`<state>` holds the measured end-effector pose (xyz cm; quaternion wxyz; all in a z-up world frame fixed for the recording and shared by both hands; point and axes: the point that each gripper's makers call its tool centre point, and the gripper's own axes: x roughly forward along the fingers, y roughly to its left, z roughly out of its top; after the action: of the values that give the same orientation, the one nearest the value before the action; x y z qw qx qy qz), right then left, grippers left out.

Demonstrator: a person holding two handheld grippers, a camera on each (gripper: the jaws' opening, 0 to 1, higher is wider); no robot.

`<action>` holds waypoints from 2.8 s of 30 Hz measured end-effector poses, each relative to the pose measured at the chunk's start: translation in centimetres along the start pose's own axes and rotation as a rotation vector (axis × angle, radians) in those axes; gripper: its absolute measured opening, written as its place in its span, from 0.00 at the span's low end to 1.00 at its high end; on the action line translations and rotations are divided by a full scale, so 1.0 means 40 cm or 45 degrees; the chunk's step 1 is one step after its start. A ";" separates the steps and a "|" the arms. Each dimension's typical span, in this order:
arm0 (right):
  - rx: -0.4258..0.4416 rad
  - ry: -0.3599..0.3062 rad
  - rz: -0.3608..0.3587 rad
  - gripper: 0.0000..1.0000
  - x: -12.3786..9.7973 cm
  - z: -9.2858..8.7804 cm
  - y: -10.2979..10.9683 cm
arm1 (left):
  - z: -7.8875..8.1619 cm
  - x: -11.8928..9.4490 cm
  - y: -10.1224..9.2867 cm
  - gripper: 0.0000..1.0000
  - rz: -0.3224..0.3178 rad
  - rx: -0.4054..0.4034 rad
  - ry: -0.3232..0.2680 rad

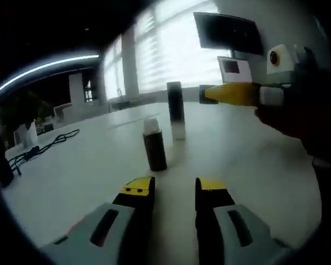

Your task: Pick up cosmetic bottle twist off cap place on table pick up cap screw tight cap place on table

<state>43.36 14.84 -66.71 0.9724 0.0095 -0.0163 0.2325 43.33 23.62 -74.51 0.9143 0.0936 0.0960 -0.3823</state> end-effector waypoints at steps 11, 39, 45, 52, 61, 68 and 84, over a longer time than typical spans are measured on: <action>0.004 0.024 -0.036 0.08 -0.003 -0.016 -0.032 | -0.005 0.013 0.029 0.19 -0.002 -0.051 0.011; -0.010 0.328 -0.097 0.08 0.003 -0.175 -0.101 | 0.118 -0.043 0.037 0.22 -0.047 -0.125 -0.349; -0.029 0.397 -0.093 0.08 0.014 -0.197 -0.090 | 0.127 -0.052 0.027 0.24 -0.063 -0.113 -0.380; -0.024 0.430 -0.076 0.09 0.012 -0.207 -0.081 | 0.123 -0.054 0.026 0.22 -0.056 -0.104 -0.368; -0.043 0.457 -0.057 0.11 0.006 -0.219 -0.076 | 0.120 -0.054 0.028 0.20 -0.050 -0.108 -0.348; -0.026 0.381 -0.018 0.27 -0.001 -0.191 -0.065 | 0.126 -0.056 0.029 0.20 -0.054 -0.115 -0.359; 0.000 0.113 0.130 0.32 -0.099 -0.096 -0.055 | 0.124 -0.113 0.017 0.22 -0.044 -0.136 -0.376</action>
<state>40.93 11.19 -70.70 0.9591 -0.0018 0.0265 0.2819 41.21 25.94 -68.56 0.9154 -0.0138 -0.0176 -0.4019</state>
